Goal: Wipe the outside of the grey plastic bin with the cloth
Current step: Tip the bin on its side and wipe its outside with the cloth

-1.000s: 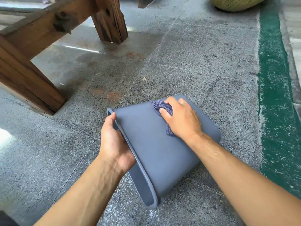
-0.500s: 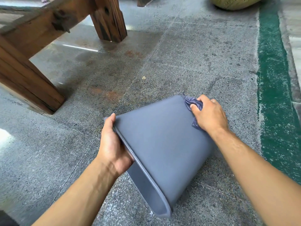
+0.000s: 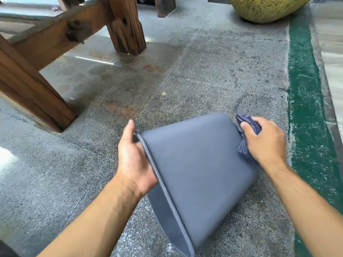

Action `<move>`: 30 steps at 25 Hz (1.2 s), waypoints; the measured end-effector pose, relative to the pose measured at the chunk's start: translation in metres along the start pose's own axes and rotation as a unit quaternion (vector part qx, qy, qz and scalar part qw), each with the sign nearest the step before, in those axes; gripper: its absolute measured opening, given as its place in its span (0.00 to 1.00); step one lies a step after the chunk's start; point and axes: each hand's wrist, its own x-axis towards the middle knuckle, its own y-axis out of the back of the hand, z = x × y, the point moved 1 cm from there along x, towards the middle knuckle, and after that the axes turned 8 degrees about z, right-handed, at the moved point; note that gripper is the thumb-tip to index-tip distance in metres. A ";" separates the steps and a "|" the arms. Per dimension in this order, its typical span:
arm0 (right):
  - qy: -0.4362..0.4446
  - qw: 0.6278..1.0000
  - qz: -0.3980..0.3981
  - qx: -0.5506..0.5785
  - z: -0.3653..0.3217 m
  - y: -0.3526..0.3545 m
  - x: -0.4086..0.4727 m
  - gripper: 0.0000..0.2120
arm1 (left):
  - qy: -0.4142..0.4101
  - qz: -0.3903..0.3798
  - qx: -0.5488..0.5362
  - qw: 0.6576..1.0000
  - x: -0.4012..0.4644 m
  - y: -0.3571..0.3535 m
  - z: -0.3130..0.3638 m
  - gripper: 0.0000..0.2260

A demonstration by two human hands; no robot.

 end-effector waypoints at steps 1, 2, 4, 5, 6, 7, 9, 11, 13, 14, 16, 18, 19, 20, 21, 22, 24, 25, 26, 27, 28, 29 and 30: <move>0.008 0.998 0.009 0.058 -0.015 0.005 -0.005 0.13 | -0.003 -0.010 0.001 1.000 -0.001 -0.004 -0.001 0.40; 0.023 0.994 0.017 0.110 -0.032 0.011 -0.013 0.12 | -0.006 -0.018 0.005 1.000 -0.001 -0.009 -0.003 0.40; 0.076 0.978 0.027 0.192 -0.072 0.021 -0.036 0.11 | -0.013 -0.031 0.021 0.999 -0.003 -0.018 -0.006 0.39; 0.113 0.968 0.028 0.222 -0.092 0.024 -0.050 0.10 | -0.014 -0.037 0.027 0.999 -0.006 -0.023 -0.008 0.38; 0.151 0.957 0.024 0.247 -0.111 0.026 -0.063 0.10 | -0.018 -0.046 0.030 0.998 -0.009 -0.028 -0.009 0.38; 0.182 0.946 0.017 0.267 -0.127 0.027 -0.075 0.10 | -0.029 -0.057 0.024 0.998 -0.010 -0.032 -0.010 0.37; 0.215 0.932 -0.006 0.292 -0.151 0.024 -0.093 0.11 | -0.064 -0.072 -0.019 0.995 -0.011 -0.037 -0.012 0.29; 0.216 0.934 -0.032 0.283 -0.163 0.019 -0.104 0.13 | -0.088 -0.070 -0.049 0.992 -0.009 -0.038 -0.014 0.21; 0.216 0.944 -0.041 0.245 -0.167 0.013 -0.112 0.15 | -0.094 -0.061 -0.035 0.993 -0.009 -0.036 -0.016 0.20; 0.220 0.948 -0.037 0.228 -0.167 0.011 -0.115 0.15 | -0.092 -0.058 -0.027 0.994 -0.009 -0.033 -0.016 0.20; 0.226 0.951 -0.027 0.209 -0.167 0.007 -0.116 0.15 | -0.089 -0.053 -0.016 0.995 -0.009 -0.030 -0.016 0.21; 0.226 0.953 -0.018 0.202 -0.165 0.004 -0.112 0.15 | -0.092 -0.049 -0.003 0.995 -0.009 -0.031 -0.016 0.23; 0.227 0.954 -0.013 0.196 -0.164 0.003 -0.108 0.15 | -0.095 -0.048 0.007 0.994 -0.009 -0.032 -0.017 0.26; 0.230 0.955 -0.008 0.187 -0.162 0.001 -0.105 0.14 | -0.099 -0.049 0.019 0.994 -0.009 -0.033 -0.017 0.30; 0.232 0.957 -0.006 0.175 -0.160 0.000 -0.102 0.14 | -0.104 -0.048 0.030 0.993 -0.009 -0.034 -0.018 0.33; 0.234 0.958 -0.004 0.164 -0.159 -0.001 -0.099 0.14 | -0.109 -0.044 0.041 0.992 -0.008 -0.034 -0.019 0.35; 0.234 0.961 -0.004 0.147 -0.156 -0.001 -0.093 0.14 | -0.107 -0.027 0.062 0.992 -0.008 -0.034 -0.019 0.36; 0.231 0.963 -0.007 0.141 -0.155 -0.002 -0.090 0.13 | -0.100 -0.018 0.072 0.992 -0.009 -0.034 -0.018 0.36; 0.227 0.964 -0.010 0.134 -0.153 -0.002 -0.088 0.13 | -0.091 -0.011 0.084 0.992 -0.012 -0.033 -0.018 0.37; 0.223 0.967 -0.013 0.126 -0.151 -0.003 -0.084 0.12 | -0.083 -0.009 0.098 0.992 -0.014 -0.033 -0.018 0.37; 0.216 0.969 -0.016 0.118 -0.148 -0.004 -0.081 0.12 | -0.076 -0.011 0.112 0.991 -0.016 -0.033 -0.018 0.38; 0.208 0.972 -0.020 0.111 -0.146 -0.005 -0.077 0.12 | -0.070 -0.013 0.124 0.990 -0.018 -0.033 -0.018 0.39; 0.197 0.975 -0.023 0.104 -0.143 -0.005 -0.073 0.12 | -0.067 -0.012 0.132 0.989 -0.019 -0.033 -0.018 0.39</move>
